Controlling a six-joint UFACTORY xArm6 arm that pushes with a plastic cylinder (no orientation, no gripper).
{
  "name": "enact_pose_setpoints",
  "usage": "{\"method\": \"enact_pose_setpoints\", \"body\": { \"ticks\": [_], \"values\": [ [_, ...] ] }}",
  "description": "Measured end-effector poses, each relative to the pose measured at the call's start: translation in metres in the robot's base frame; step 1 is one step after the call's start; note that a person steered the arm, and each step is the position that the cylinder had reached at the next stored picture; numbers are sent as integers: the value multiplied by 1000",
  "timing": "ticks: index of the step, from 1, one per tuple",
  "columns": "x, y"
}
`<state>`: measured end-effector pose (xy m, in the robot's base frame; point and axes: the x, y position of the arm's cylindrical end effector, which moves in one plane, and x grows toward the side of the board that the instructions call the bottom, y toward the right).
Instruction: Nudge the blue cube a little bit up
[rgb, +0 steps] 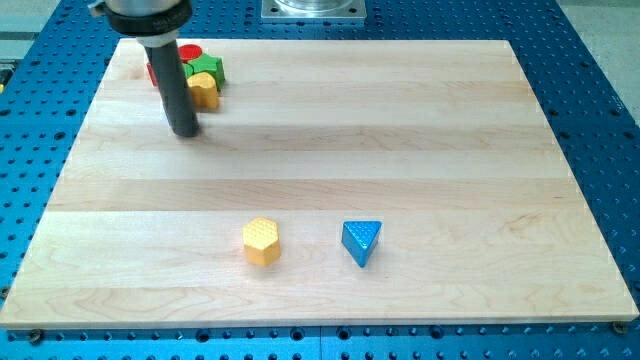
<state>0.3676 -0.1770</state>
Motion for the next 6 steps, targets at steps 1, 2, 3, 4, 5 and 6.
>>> {"method": "enact_pose_setpoints", "body": {
  "ticks": [1,2,3,4,5,6],
  "values": [
    [-1,-17],
    [-1,-41],
    [-2,-47],
    [-2,-32],
    [-2,-30],
    [-2,-27]
  ]
}}
